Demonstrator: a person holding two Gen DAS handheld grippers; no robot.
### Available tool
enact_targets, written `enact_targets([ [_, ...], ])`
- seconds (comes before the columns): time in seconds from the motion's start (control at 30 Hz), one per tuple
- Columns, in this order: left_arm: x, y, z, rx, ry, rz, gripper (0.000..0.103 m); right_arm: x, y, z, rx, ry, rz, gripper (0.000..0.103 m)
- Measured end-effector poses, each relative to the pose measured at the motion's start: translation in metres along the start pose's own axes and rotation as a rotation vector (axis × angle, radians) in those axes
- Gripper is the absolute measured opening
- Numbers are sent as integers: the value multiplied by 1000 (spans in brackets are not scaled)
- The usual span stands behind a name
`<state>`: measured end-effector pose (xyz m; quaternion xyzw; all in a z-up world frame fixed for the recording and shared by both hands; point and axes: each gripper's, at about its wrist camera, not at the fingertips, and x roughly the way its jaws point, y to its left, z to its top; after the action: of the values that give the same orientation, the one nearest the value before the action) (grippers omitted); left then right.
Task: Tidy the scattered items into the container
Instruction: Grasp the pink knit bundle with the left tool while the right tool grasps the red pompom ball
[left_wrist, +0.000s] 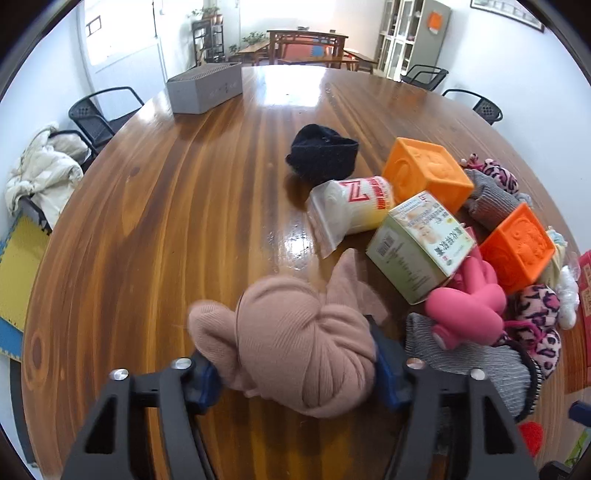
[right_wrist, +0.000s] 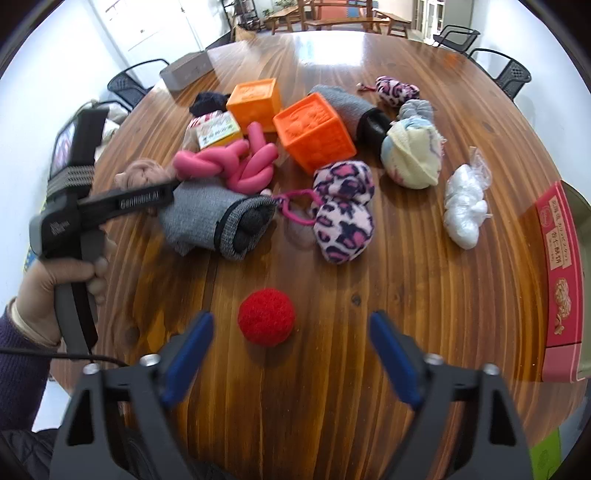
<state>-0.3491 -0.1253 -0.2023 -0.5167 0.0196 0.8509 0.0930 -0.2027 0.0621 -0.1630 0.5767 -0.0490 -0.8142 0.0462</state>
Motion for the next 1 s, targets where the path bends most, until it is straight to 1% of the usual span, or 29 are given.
enact_targets([
  [0.07,0,-2,-2,9,-1,-6,64,4,2,-1,-9,19,7,63],
  [0.17,-7,1,-3,9,-17,-4,63,9,5,-2,-22,35,20,53],
  [0.23,-19,11,-5,12,-41,1,63,12,7,-2,-31,43,30,52],
  [0.27,-21,5,2,12,-49,4,63,14,8,-2,-34,47,33,52],
  [0.4,-40,10,2,9,-78,2,63,27,11,2,-30,78,48,52],
  [0.53,-41,20,11,2,-92,-11,63,40,14,6,-33,99,55,52],
  [0.63,-46,20,10,-4,-97,-27,63,49,19,6,-45,117,41,40],
  [0.67,-58,17,-2,-4,-99,-32,63,50,20,6,-44,116,43,39],
  [0.77,-67,8,-3,9,-106,-46,63,43,23,2,-48,83,23,38],
  [1.0,-86,-18,-1,46,-135,-79,63,18,9,-4,-10,15,15,38],
])
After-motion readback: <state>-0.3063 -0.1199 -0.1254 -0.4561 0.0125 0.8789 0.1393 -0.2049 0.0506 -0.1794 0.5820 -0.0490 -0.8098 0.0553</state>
